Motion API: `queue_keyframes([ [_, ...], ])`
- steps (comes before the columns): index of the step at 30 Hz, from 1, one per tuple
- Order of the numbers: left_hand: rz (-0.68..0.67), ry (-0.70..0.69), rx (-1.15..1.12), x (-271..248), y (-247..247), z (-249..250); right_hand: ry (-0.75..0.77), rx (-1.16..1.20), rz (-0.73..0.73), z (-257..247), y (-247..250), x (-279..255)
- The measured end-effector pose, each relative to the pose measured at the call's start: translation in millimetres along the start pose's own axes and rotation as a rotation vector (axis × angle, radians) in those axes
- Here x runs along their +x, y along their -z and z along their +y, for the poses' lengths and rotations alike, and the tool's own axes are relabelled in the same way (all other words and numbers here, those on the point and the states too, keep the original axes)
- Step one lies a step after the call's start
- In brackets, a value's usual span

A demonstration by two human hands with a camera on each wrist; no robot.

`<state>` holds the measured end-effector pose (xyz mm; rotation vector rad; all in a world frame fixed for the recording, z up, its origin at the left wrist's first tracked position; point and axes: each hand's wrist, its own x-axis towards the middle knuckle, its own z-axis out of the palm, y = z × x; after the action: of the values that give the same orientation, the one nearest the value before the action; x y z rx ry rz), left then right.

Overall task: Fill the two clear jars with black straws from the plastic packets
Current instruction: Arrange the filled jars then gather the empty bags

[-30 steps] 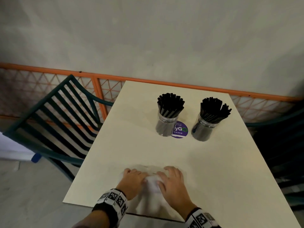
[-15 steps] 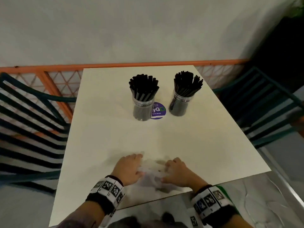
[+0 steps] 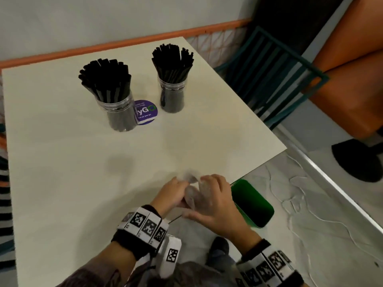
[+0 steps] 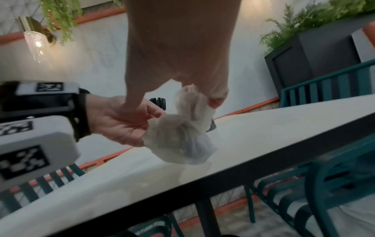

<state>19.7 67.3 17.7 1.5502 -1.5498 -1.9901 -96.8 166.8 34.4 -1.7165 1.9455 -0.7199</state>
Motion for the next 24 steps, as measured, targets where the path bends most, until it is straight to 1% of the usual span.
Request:
queue_keyframes([
  [1, -0.058, 0.041, -0.089, 1, -7, 2, 0.004, -0.042, -0.061, 9, 1, -7],
  [2, -0.111, 0.086, -0.152, 1, -16, 6, -0.01, -0.084, -0.086, 19, 1, -13],
  [4, -0.176, 0.144, -0.218, 0, -38, 14, -0.041, -0.103, -0.052, 41, 1, -20],
  [6, -0.207, 0.168, -0.205, 1, -63, 19, -0.082, -0.012, 0.003, 67, 9, -27],
  [7, -0.213, 0.142, -0.107, 3, -76, 21, -0.111, 0.05, 0.02, 81, 16, -32],
  [8, -0.221, 0.074, 0.093, 5, -88, 22, -0.159, 0.112, 0.041, 95, 27, -38],
  [10, -0.221, -0.129, 0.516, 11, -109, 22, -0.318, 0.27, 0.045, 130, 49, -53],
  [11, -0.213, -0.194, 0.614, 15, -120, 20, -0.388, 0.353, 0.027, 145, 59, -62],
  [12, -0.226, -0.213, 0.622, 20, -131, 16, -0.439, 0.423, 0.0, 160, 67, -70],
  [13, -0.271, -0.188, 0.582, 27, -142, 12, -0.477, 0.474, -0.032, 174, 74, -77],
  [15, -0.434, -0.086, 0.47, 38, -164, 7, -0.545, 0.588, -0.086, 199, 82, -87],
  [16, -0.487, -0.042, 0.402, 44, -174, 3, -0.583, 0.673, -0.076, 208, 86, -90],
  [17, -0.487, -0.003, 0.318, 50, -184, 1, -0.633, 0.765, -0.031, 217, 90, -92],
  [19, -0.386, 0.063, 0.154, 59, -202, -6, -0.743, 0.898, 0.05, 235, 93, -97],
  [20, -0.325, 0.07, 0.111, 65, -210, -12, -0.781, 0.976, 0.037, 243, 93, -99],
  [22, -0.23, 0.077, 0.063, 76, -224, -24, -0.81, 1.179, -0.067, 258, 90, -102],
  [24, -0.162, 0.1, 0.058, 86, -236, -38, -0.837, 1.253, -0.152, 273, 86, -104],
])
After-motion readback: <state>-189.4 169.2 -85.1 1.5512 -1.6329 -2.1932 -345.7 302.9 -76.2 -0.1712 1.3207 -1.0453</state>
